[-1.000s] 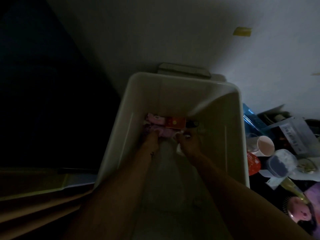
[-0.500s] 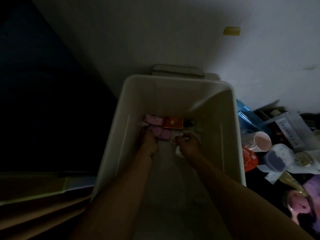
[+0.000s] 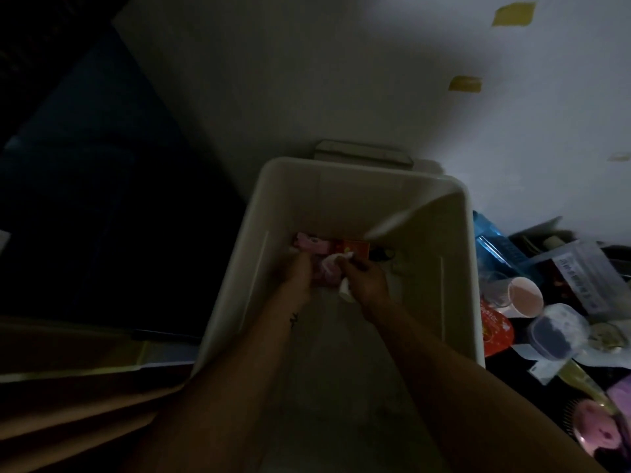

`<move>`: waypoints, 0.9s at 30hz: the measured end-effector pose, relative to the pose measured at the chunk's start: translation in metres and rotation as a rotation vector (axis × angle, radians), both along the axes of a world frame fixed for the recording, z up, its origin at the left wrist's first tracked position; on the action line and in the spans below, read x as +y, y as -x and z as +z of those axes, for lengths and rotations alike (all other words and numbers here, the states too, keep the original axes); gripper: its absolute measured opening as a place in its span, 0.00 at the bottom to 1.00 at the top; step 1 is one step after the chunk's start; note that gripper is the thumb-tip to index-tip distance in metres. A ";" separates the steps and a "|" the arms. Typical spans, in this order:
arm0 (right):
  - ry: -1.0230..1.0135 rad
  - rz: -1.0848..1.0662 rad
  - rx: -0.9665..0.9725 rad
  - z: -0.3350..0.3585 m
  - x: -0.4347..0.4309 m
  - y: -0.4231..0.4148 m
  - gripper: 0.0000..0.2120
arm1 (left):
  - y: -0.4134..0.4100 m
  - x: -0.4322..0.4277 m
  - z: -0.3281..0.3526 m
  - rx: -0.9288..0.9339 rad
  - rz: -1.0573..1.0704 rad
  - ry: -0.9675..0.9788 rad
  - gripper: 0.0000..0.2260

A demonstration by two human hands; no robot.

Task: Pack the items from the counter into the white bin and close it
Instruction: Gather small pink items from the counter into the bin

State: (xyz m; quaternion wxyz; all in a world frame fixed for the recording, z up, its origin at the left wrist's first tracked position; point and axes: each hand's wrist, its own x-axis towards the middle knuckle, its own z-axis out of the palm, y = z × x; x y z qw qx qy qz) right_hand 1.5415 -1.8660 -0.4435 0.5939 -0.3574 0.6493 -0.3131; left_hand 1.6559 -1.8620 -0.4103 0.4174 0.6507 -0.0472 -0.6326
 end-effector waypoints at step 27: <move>-0.103 -0.055 0.038 -0.030 -0.015 0.003 0.19 | 0.002 -0.050 -0.049 -0.130 0.292 0.044 0.12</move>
